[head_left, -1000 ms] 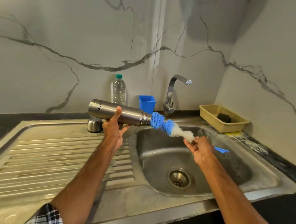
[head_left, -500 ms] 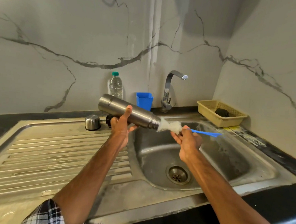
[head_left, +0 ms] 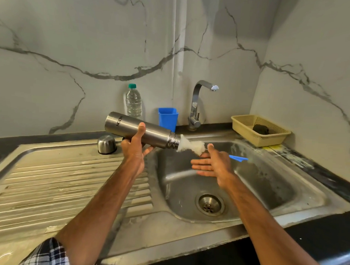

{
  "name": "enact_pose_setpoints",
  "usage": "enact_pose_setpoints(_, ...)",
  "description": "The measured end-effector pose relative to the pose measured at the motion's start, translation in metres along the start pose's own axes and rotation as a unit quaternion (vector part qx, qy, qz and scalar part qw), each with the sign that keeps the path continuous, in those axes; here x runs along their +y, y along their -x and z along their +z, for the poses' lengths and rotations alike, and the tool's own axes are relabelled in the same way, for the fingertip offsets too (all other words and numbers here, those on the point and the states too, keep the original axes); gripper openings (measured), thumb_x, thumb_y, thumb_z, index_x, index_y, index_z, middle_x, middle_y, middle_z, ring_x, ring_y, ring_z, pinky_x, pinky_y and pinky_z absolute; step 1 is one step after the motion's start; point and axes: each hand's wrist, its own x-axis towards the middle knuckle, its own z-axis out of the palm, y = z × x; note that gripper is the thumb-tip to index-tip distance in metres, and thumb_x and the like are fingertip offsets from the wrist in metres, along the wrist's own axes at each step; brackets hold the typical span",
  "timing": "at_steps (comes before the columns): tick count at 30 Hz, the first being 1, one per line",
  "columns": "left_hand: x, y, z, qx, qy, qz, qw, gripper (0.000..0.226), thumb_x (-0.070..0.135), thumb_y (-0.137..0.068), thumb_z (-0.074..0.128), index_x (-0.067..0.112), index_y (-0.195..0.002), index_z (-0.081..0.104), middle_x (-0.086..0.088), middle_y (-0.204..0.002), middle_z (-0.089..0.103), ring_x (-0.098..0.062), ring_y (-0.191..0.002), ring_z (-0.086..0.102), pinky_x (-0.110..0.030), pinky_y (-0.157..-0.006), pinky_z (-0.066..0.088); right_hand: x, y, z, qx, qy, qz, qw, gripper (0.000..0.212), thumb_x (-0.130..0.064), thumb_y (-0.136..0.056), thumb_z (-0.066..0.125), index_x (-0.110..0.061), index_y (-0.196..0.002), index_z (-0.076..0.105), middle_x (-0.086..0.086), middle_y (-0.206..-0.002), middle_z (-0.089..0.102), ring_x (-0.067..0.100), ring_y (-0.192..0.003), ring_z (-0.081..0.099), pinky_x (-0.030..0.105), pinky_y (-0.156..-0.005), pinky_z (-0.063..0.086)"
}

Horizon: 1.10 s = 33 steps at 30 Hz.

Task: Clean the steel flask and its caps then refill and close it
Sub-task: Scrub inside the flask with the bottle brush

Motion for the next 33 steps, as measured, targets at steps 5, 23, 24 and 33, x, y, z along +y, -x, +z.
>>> enact_pose_setpoints(5,0.009,-0.007,-0.011,0.01,-0.031,0.015,0.999,0.029,0.027,-0.086,0.079,0.02,-0.105,0.059,-0.006,-0.112,0.071,-0.023,-0.106,0.069,-0.046,-0.078,0.061,-0.001,-0.015,-0.019,0.103,0.425,-0.311,0.844,0.022,-0.04,-0.094,0.066,-0.023,-0.109,0.068,-0.01,-0.104,0.066,0.01,-0.101,0.06,0.038,-0.094,0.052)
enact_pose_setpoints(23,0.029,-0.014,-0.026,-0.042,0.018,-0.022,0.999,0.057,0.035,-0.086,0.076,0.013,-0.132,0.051,-0.014,-0.124,0.068,-0.027,-0.114,0.067,-0.037,-0.07,0.059,0.0,-0.011,-0.025,-0.209,0.276,-0.199,0.917,0.026,-0.026,-0.1,0.061,-0.01,-0.093,0.08,-0.003,-0.058,0.057,0.002,-0.047,0.046,0.014,-0.049,0.039)
enact_pose_setpoints(24,0.03,-0.015,-0.026,-0.054,0.012,-0.021,0.998,0.061,0.036,-0.086,0.076,0.012,-0.135,0.05,-0.015,-0.126,0.067,-0.028,-0.116,0.067,-0.038,-0.073,0.059,-0.002,-0.009,-0.026,-0.238,0.269,-0.158,0.92,0.03,-0.028,-0.101,0.059,-0.008,-0.095,0.08,-0.003,-0.055,0.05,0.004,-0.045,0.038,0.015,-0.044,0.032)
enact_pose_setpoints(33,0.032,-0.016,-0.027,-0.031,0.033,-0.023,0.999,0.044,0.029,-0.088,0.076,0.014,-0.122,0.054,-0.015,-0.123,0.068,-0.029,-0.113,0.067,-0.039,-0.071,0.059,0.018,-0.004,0.003,-0.049,0.279,-0.256,0.924,0.013,-0.03,-0.093,0.071,-0.022,-0.093,0.082,-0.015,-0.074,0.075,-0.003,-0.06,0.062,0.019,-0.062,0.049)
